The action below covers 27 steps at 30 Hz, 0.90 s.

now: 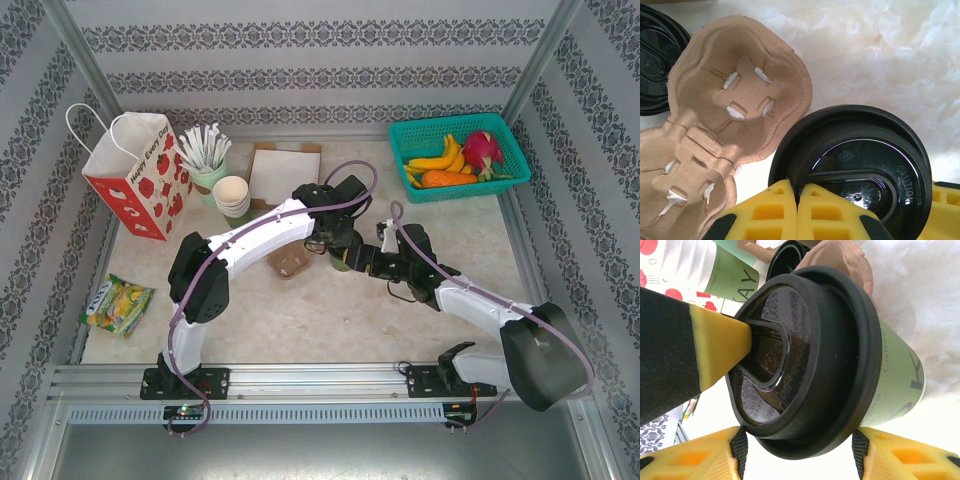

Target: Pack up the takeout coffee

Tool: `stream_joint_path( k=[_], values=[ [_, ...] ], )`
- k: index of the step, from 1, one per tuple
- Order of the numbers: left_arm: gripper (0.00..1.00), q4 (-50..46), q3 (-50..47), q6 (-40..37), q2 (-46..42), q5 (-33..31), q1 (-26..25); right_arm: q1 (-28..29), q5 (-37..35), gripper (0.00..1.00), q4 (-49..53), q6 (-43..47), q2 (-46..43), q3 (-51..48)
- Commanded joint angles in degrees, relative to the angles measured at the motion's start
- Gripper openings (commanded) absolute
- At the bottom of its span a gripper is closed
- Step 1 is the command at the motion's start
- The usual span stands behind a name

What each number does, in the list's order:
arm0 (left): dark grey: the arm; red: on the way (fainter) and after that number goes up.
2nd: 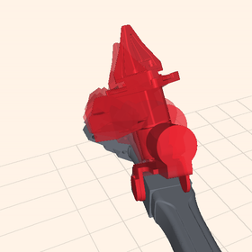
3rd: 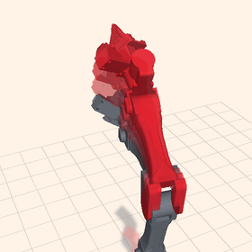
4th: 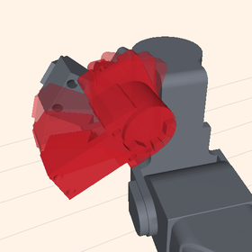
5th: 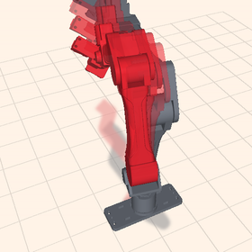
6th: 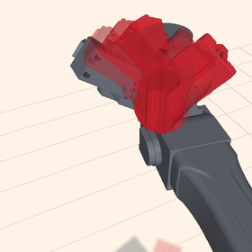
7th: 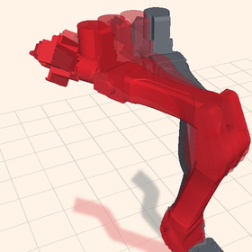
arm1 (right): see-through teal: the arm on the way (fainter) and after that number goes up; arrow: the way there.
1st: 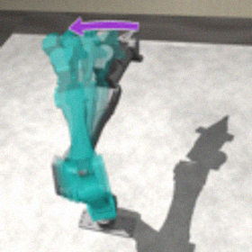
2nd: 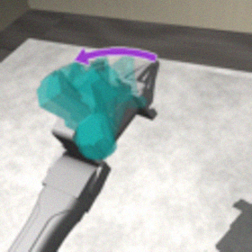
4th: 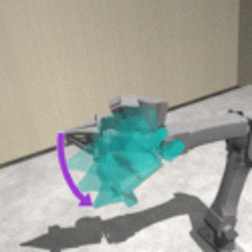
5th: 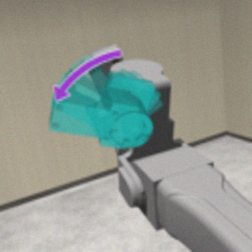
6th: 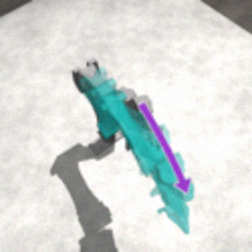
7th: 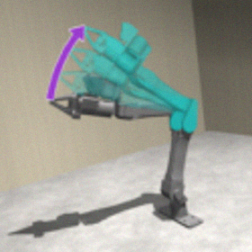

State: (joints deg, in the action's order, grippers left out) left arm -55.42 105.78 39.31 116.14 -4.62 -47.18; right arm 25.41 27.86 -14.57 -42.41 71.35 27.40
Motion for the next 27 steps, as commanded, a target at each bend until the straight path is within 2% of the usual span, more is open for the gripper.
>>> stream_joint_path(
  k=[1,4,7,13,17,20,27],
  values=[
    [0.0,-3.21,-1.88,-0.38,2.87,5.76,-1.34,1.31,-4.88,0.59,1.96,1.02,3.14,-0.54],
    [0.0,-3.38,-2.03,-0.57,3.04,6.16,-1.34,1.27,-9.57,0.57,3.38,-0.54,4.19,-2.42],
    [0.0,-3.21,-2.04,-0.74,3.12,6.21,-1.34,0.55,-9.91,0.57,2.62,-0.38,5.3,-4.33],
    [0.0,-3.38,-1.63,-1.08,3.31,6.14,-1.35,-2.21,-7.15,0.56,4.43,1.51,4.16,-3.83],
    [0.0,-3.6,-1.03,-1.25,3.39,5.78,-1.29,-3.37,-1.85,0.57,4.58,2.32,1.34,-1.65],
    [0.0,-3.86,-0.86,-1.08,3.35,5.35,-1.34,-4.34,2.43,0.61,5.21,2.25,-0.73,0.84],
    [0.0,-4.77,-0.05,-1.22,3.13,4.46,-1.34,-7.42,2.03,0.75,10.79,0.04,-2.98,4.59]
  ],
)
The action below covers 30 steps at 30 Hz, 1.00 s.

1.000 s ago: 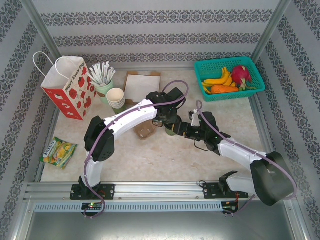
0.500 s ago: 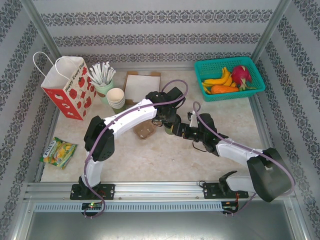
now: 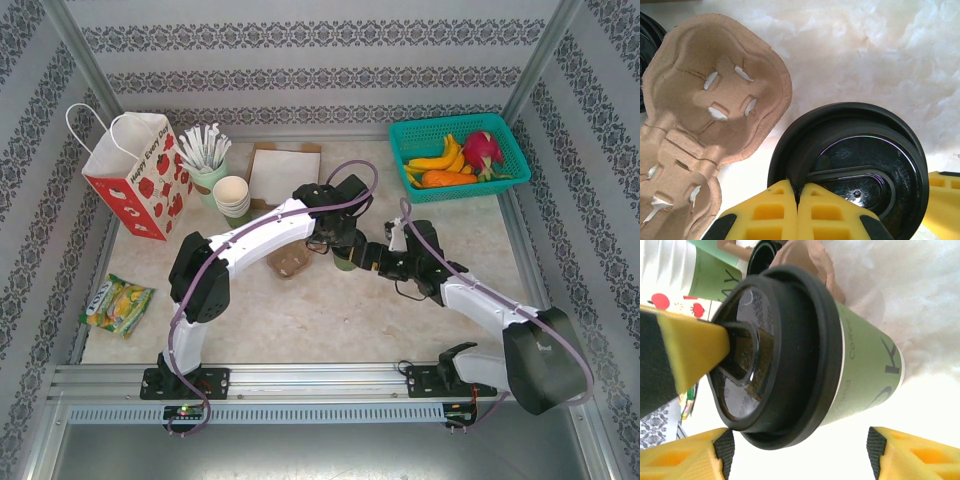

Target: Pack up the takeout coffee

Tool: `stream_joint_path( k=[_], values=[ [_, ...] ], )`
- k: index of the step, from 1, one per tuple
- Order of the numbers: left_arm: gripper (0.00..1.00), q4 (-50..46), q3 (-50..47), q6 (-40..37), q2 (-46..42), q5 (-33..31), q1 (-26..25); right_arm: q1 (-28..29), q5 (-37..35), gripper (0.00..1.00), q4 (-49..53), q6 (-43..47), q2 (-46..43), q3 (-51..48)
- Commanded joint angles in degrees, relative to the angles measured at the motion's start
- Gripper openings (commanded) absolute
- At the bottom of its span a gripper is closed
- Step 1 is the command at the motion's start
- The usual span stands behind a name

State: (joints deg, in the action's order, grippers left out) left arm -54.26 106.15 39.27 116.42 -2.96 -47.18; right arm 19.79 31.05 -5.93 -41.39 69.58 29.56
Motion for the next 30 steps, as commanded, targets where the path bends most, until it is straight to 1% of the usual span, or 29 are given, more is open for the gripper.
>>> stream_joint_path(
  k=[1,4,7,10,14,18,19,22,25,28,30],
  values=[
    [0.0,-5.86,-0.42,-1.19,2.67,2.7,-1.34,-2.34,-1.1,0.77,2.08,-2.05,-1.2,2.51],
    [0.0,-6.12,-0.26,-1.21,2.58,2.7,-1.34,-2.98,-0.83,0.82,2.39,-4.13,-0.48,3.27],
    [0.0,-6.32,0.11,-1.47,2.58,2.96,-1.34,-2.97,-1.6,0.83,4.7,-4.93,0.73,5.19],
    [0.01,-6.47,0.7,-1.67,2.49,3.02,-1.34,-3.0,-2.15,0.74,8.63,-3.58,2.52,7.44],
    [0.02,-5.98,1.16,-1.74,2.54,3.31,-1.34,-3.0,-1.17,0.7,10.22,-2.63,4.27,9.08],
    [0.03,-5.68,1.16,-1.65,2.41,3.62,-1.33,-2.9,-0.29,0.68,11.8,-1.79,5.6,10.41],
    [0.04,-5.51,1.17,-1.69,2.3,3.73,-1.34,-2.79,-0.29,0.69,12.32,-1.55,5.97,10.67],
    [0.07,-4.85,1.08,-1.96,1.93,3.93,-1.34,-2.65,-0.2,0.72,13.5,-0.86,6.85,11.11],
    [0.08,-4.3,0.75,-2.0,1.51,3.93,-1.34,-2.56,-0.41,0.73,14.92,-0.11,7.82,11.57],
    [0.08,-3.14,0.05,-2.13,0.68,4.01,-1.25,-2.41,-1.61,0.68,17.0,0.97,8.37,11.99],
    [0.11,-1.75,-0.95,-2.35,-0.53,4.34,-1.08,-2.38,-2.5,0.64,18.21,1.81,8.3,12.1]
  ],
)
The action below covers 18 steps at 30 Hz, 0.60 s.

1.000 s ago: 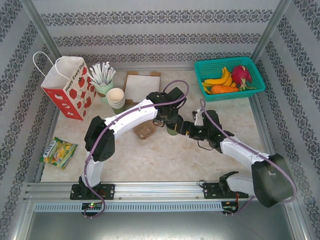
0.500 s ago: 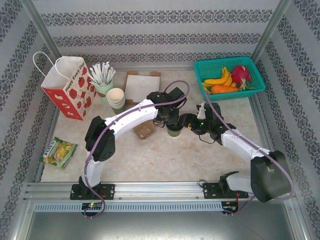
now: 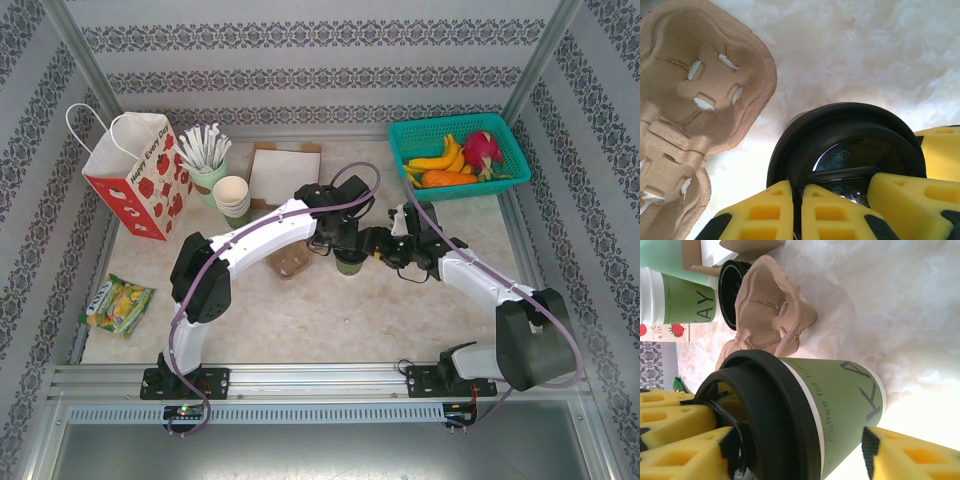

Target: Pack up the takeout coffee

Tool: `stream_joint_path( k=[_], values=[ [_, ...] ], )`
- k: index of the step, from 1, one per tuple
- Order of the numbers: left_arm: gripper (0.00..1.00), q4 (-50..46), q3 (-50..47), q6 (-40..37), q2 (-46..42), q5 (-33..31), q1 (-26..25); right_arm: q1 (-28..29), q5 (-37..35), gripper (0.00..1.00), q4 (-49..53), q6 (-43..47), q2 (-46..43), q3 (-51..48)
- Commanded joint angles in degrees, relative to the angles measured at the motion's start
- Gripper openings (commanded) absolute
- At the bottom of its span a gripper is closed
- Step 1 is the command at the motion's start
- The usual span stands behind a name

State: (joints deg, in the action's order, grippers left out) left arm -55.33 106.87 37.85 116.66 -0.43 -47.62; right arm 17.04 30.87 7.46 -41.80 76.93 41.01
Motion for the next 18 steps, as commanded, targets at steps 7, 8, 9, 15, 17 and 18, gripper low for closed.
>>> stream_joint_path(
  k=[7,8,9,15,17,18],
  values=[
    [0.23,3.26,-3.77,-2.83,-5.81,1.6,0.02,0.54,-3.72,0.61,6.77,3.57,0.22,0.91],
    [0.24,4.16,-4.46,-3.24,-6.6,2.06,0.09,0.61,-3.78,0.61,6.85,3.66,0.2,0.99],
    [0.25,5.15,-5.22,-3.52,-7.28,2.57,0.15,0.68,-3.89,0.61,7.16,3.7,0.11,1.16],
    [0.34,11.12,-11.01,-3.63,-13.09,3.18,0.98,0.88,-4.21,0.61,7.78,3.96,0.24,1.92],
    [0.39,13.4,-13.78,-2.4,-15.32,2.3,1.66,0.89,-4.15,0.62,8.16,4.12,0.2,2.29],
    [0.43,14.47,-15.42,-1.37,-16.72,1.54,2.02,0.99,-4.24,0.62,8.46,4.18,0.07,2.55]
  ],
)
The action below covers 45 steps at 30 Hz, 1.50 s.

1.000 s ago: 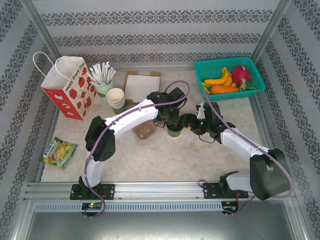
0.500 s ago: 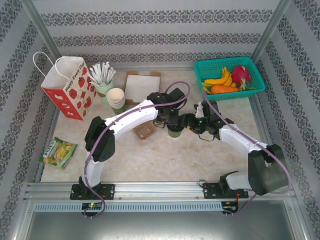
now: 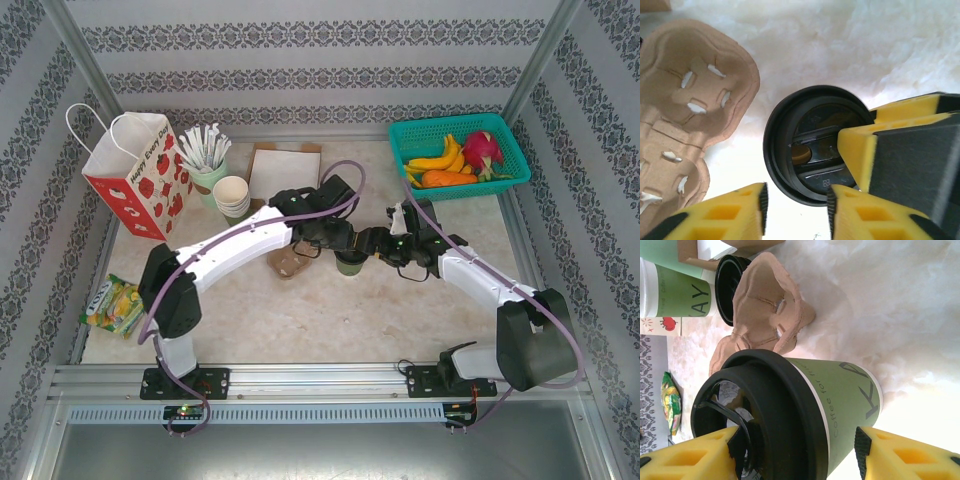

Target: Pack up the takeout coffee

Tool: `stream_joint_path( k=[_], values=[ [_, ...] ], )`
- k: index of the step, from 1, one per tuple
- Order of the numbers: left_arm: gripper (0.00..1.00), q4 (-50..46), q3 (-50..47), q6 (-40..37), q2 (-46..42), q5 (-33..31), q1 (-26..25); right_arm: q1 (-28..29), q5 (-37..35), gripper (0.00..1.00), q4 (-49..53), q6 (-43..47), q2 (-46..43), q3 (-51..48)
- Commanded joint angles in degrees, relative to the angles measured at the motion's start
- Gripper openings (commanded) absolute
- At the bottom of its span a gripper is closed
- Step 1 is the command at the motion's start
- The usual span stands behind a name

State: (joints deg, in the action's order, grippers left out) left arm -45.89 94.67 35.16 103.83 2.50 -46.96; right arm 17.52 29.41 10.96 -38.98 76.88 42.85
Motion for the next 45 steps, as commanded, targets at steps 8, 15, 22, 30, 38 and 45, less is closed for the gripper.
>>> stream_joint_path(
  k=[8,15,22,30,38,45],
  values=[
    [0.9,4.7,-14.03,13.0,-8.9,-6.15,7.96,0.57,-3.57,0.75,8.05,3.24,-0.74,3.95],
    [1.0,1.92,-15.37,15.56,-6.38,-5.36,10.4,1.28,-5.22,0.9,11.85,3.93,-1.79,7.03],
    [1.0,1.82,-13.05,14.76,-1.88,-0.99,10.39,4.72,-12.58,0.98,15.89,5.61,-2.03,9.45],
    [1.0,1.86,-11.51,14.15,0.65,1.89,10.4,8.87,-16.9,0.98,18.48,7.42,1.22,12.98],
    [1.0,2.36,-11.61,14.41,1.3,3.54,10.31,11.16,-17.94,0.98,18.74,8.95,2.83,14.93],
    [1.0,2.64,-11.7,14.61,1.87,4.36,10.31,11.95,-17.89,0.98,19.61,9.22,4.38,16.06]
  ],
)
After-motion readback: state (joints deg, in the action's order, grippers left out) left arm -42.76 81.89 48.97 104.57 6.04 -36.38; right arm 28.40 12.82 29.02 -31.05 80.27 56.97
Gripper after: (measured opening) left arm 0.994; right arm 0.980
